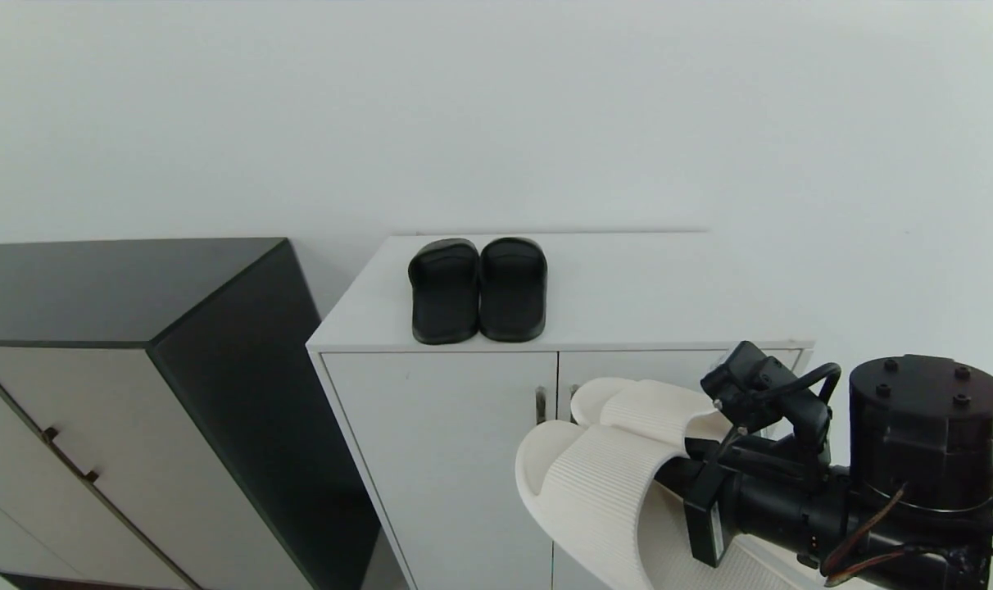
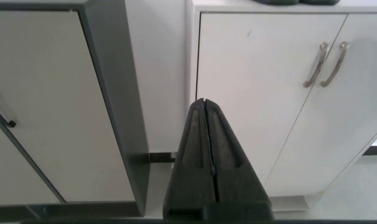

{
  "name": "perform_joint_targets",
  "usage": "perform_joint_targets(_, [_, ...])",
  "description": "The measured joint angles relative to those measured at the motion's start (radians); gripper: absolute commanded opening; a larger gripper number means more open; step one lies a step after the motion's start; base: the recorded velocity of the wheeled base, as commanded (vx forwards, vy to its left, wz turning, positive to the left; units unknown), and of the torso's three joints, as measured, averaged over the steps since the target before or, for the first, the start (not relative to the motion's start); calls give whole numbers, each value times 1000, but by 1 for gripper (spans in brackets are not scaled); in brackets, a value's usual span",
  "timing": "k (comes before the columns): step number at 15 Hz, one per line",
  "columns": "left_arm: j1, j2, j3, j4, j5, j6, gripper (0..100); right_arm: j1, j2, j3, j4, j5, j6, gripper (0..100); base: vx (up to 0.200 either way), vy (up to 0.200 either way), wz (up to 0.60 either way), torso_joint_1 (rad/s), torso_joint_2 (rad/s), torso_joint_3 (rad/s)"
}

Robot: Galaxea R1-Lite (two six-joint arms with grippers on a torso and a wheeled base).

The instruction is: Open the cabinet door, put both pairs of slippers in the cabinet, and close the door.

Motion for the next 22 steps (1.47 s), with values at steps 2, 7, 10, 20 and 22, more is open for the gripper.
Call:
perform_joint_targets(2, [0,0,0,0,0,0,0,0,0,0,0,0,0,0,0,0,0,-210,530,317])
perform_joint_targets(7, [0,0,0,0,1,4,0,0,8,2,0,-2,0,0,0,0,0,-190,509,311])
perform_joint_targets(10, [0,0,0,0,-1,6,100,0,16,2,-1,-2,0,0,0,0,0,-162,489,325])
perform_joint_targets(20, [-1,3,0,2,-8,21,100,0,19,6,-3,-5,0,0,0,0,0,-103,459,350])
perform_joint_targets(22, [-3,11,0,2,-9,21,100,-1,19,10,-2,-5,0,0,0,0,0,-27,418,386])
